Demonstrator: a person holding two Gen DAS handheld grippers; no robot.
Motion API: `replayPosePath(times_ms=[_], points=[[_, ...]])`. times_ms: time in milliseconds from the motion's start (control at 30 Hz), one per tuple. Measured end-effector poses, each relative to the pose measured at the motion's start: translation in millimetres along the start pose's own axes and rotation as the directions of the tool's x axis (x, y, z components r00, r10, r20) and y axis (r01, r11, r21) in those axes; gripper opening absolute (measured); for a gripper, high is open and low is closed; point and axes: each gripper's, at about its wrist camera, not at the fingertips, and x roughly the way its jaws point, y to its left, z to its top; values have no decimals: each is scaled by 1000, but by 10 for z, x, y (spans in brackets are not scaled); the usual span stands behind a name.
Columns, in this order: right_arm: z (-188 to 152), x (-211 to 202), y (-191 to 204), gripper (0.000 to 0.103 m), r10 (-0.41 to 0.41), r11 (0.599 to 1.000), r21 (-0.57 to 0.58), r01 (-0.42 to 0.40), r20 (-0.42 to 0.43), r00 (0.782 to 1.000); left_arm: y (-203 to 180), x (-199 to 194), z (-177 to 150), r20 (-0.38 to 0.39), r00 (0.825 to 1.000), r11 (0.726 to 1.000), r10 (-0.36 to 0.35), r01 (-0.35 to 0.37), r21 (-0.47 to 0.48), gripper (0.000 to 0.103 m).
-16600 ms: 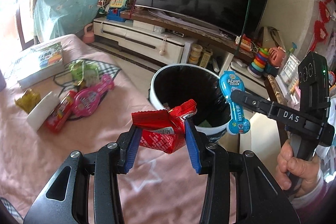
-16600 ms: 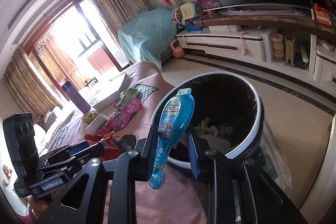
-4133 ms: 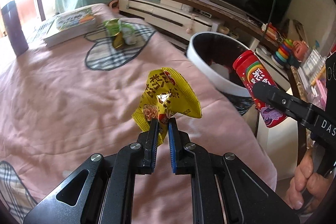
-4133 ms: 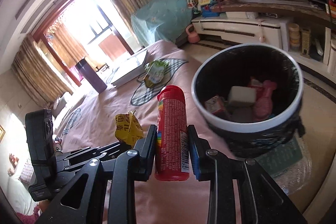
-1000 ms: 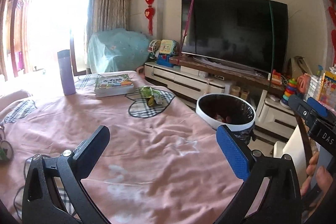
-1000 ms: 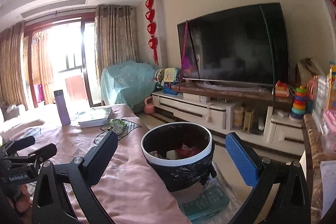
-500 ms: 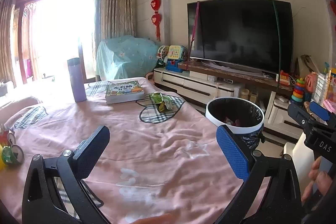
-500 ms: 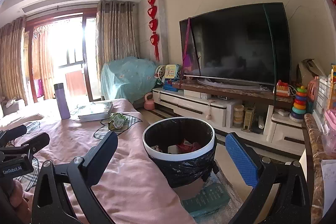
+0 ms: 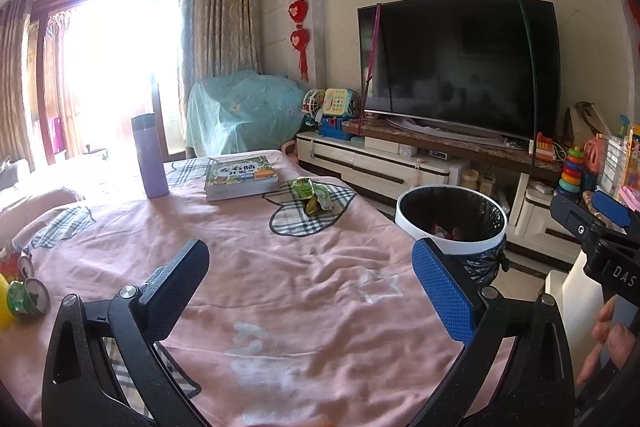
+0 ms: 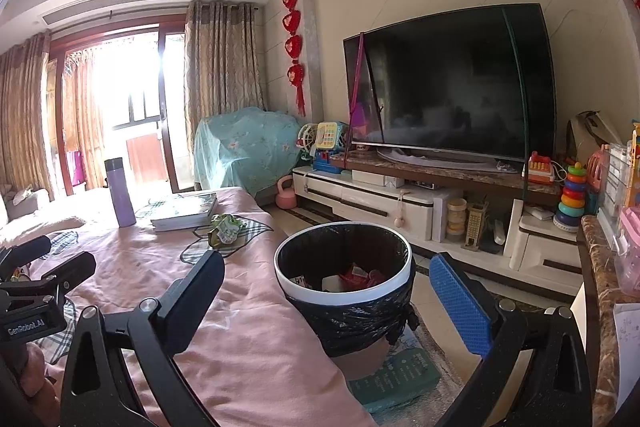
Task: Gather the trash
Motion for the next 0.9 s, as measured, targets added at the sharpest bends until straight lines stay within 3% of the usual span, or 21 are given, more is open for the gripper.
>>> replayPosePath(times_ms=[900], points=[[-17, 3, 45, 103, 43, 999, 8, -43, -1, 999, 60, 113, -38, -24, 1000, 1000, 1, -1, -11, 103]])
